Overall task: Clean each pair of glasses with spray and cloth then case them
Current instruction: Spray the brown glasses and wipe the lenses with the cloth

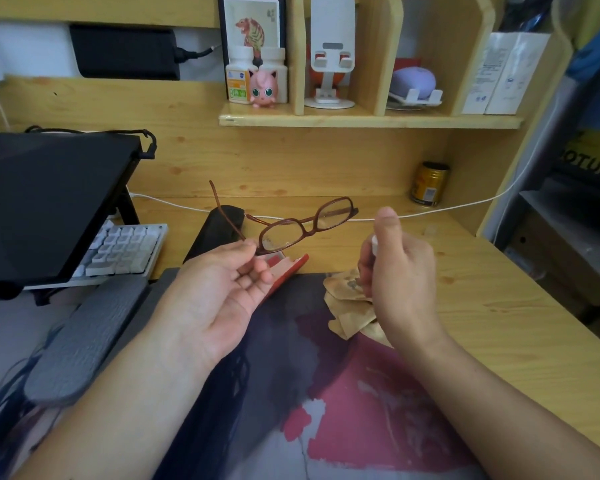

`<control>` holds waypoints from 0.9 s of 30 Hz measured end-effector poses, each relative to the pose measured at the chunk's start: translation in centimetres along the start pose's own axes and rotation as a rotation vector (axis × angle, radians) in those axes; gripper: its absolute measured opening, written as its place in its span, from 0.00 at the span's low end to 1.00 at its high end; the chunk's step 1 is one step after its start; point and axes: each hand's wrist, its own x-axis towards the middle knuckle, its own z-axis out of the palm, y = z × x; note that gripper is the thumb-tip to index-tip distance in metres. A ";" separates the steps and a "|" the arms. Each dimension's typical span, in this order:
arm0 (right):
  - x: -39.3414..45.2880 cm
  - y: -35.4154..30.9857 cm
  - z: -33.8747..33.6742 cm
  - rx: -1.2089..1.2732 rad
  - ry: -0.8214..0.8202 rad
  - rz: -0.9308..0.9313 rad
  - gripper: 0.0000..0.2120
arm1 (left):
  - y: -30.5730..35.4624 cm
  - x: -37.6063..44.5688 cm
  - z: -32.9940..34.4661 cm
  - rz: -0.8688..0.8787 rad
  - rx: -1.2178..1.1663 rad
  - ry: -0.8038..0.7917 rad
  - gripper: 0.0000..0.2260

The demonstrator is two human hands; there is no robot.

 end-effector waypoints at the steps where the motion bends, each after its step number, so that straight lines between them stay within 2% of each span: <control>1: 0.1 0.1 -0.2 0.004 0.001 0.000 0.37 | 0.0 0.1 -0.1 0.002 0.003 0.000 0.03; 3: 0.9 0.3 -1.1 0.021 0.031 0.025 0.38 | -0.1 0.3 -0.3 0.021 0.024 -0.001 0.04; 7: 5.1 2.7 -4.2 0.092 0.242 0.152 0.30 | -0.3 0.7 -0.8 0.179 0.230 -0.048 0.04; 9: 6.9 4.7 -6.0 0.025 0.324 0.187 0.27 | -0.6 0.9 -1.1 0.352 0.465 -0.079 0.05; 12: 8.4 7.0 -7.8 -0.062 0.356 0.240 0.22 | -0.9 0.7 -1.1 0.669 0.833 -0.097 0.08; 14: 8.6 8.0 -8.1 -0.112 0.353 0.232 0.17 | -1.1 0.3 -1.1 0.771 0.922 -0.141 0.10; 16: 8.3 8.1 -7.9 -0.121 0.346 0.210 0.12 | -1.3 0.1 -1.1 0.855 0.967 -0.166 0.08; 18: 8.0 7.7 -8.1 -0.100 0.411 0.147 0.16 | -1.0 -0.4 -0.7 0.981 1.035 -0.187 0.08; 19: 7.8 7.1 -8.5 -0.125 0.507 0.062 0.20 | -0.5 -0.6 -0.2 1.042 1.063 -0.211 0.08; 21: 7.1 5.3 -9.2 -0.199 0.669 -0.198 0.17 | 1.4 -1.0 1.1 1.201 1.194 -0.295 0.08; 22: 6.7 4.3 -9.1 -0.233 0.647 -0.302 0.12 | 2.6 -1.3 2.0 1.264 1.310 -0.379 0.08; 23: 6.2 3.4 -8.8 -0.260 0.553 -0.370 0.06 | 3.9 -1.6 2.9 1.290 1.448 -0.486 0.09; 24: 5.8 2.8 -8.1 -0.283 0.394 -0.406 0.03 | 5.2 -1.9 3.9 1.282 1.598 -0.589 0.09; 27: 5.1 3.4 -5.6 -0.390 -0.188 -0.425 0.06 | 7.6 -3.0 7.2 1.205 1.892 -0.773 0.10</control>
